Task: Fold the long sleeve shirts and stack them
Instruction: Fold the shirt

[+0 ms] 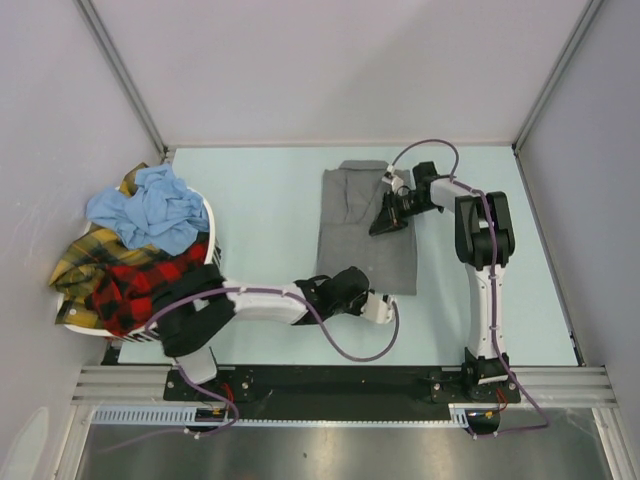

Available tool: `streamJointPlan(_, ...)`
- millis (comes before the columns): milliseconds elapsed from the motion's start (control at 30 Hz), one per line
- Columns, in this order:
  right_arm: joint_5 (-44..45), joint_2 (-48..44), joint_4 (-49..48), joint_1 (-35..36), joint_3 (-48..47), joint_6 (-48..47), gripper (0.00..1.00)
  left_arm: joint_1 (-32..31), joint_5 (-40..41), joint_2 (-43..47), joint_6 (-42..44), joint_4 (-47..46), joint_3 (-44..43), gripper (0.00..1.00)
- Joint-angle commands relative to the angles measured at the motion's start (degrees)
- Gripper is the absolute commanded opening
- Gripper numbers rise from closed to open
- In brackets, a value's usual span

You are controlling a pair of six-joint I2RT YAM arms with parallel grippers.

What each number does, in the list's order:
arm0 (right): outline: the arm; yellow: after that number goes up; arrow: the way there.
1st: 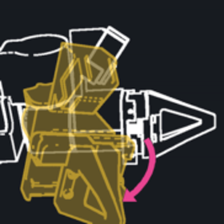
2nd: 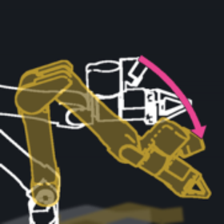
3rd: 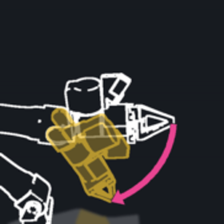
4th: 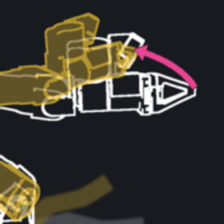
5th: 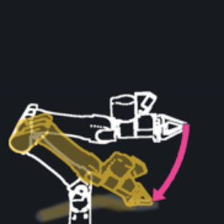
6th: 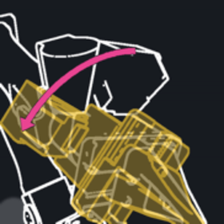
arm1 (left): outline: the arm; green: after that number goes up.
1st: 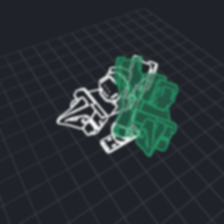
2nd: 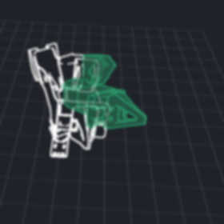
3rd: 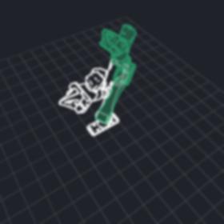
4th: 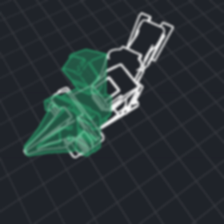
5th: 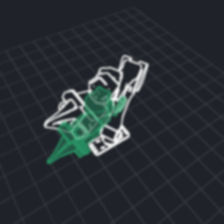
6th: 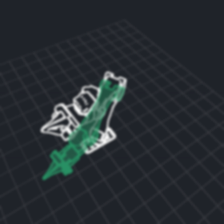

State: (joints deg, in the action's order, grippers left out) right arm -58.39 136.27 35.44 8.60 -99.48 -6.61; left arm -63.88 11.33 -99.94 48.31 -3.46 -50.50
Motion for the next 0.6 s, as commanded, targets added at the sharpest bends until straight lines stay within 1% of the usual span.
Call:
streamJointPlan(0,0.57,-6.88,1.82,2.21,8.68,-2.27,0.18,-4.93,-8.33,12.30,-7.26,16.16,1.11,0.00)
streamJointPlan(33,-0.22,-9.59,2.35,2.21,10.95,-2.35,0.20,-5.46,-10.69,13.88,-9.97,18.64,0.67,0.00)
streamJointPlan(67,-1.19,-10.66,3.22,2.04,11.32,-2.61,0.27,-6.16,-12.63,15.29,-11.21,20.84,0.23,0.00)
streamJointPlan(100,-3.20,-11.80,6.02,2.03,11.24,-3.31,0.30,-6.87,-14.30,18.00,-12.44,25.39,-1.51,0.00)
streamJointPlan(133,-3.83,-12.95,6.74,1.95,11.15,-3.84,0.33,-6.96,-16.24,18.81,-14.63,27.96,-2.66,0.00)
streamJointPlan(167,-4.01,-14.78,6.92,1.86,10.72,-3.76,0.39,-6.96,-18.95,19.43,-15.70,30.07,-3.89,0.00)
streamJointPlan(200,-4.10,-15.15,7.36,1.51,10.10,-3.76,0.43,-6.70,-20.37,19.52,-16.49,34.18,-6.60,0.00)
streamJointPlan(267,-4.71,-15.51,8.76,0.63,6.69,-4.55,0.51,-5.48,-23.98,18.91,-16.41,38.34,-9.69,0.00)
streamJointPlan(300,-4.54,-15.07,10.16,0.11,5.45,-4.81,0.54,-3.12,-27.73,18.47,-16.41,41.58,-12.92,0.00)
streamJointPlan(333,-4.36,-14.46,11.22,-0.94,3.61,-5.42,0.58,-1.70,-29.42,16.99,-16.24,43.26,-14.87,0.00)
streamJointPlan(367,-4.36,-13.93,12.27,-1.48,2.03,-7.08,0.64,-0.47,-30.48,16.02,-15.97,44.76,-16.89,0.00)
streamJointPlan(400,-4.36,-12.62,15.15,-2.00,-1.82,-7.97,0.67,2.41,-32.58,14.53,-15.10,47.82,-21.26,0.00)
streamJointPlan(433,-4.45,-12.00,16.31,-3.14,-3.51,-8.50,0.71,4.01,-33.47,11.99,-14.48,49.07,-23.48,0.00)
streamJointPlan(467,-4.71,-11.29,17.11,-3.76,-5.00,-9.03,0.79,5.68,-34.53,10.31,-14.04,51.08,-25.68,0.00)
streamJointPlan(500,-5.41,-10.07,18.94,-4.29,-8.07,-9.47,0.84,9.26,-36.36,8.73,-12.99,52.06,-29.96,0.00)
streamJointPlan(533,-5.59,-9.53,19.57,-5.25,-9.31,-9.65,0.91,10.95,-37.43,7.14,-12.55,52.94,-32.27,0.00)
streamJointPlan(567,-5.77,-8.83,20.27,-5.78,-10.63,-9.65,0.93,14.19,-38.31,3.04,-11.76,55.30,-34.73,0.00)
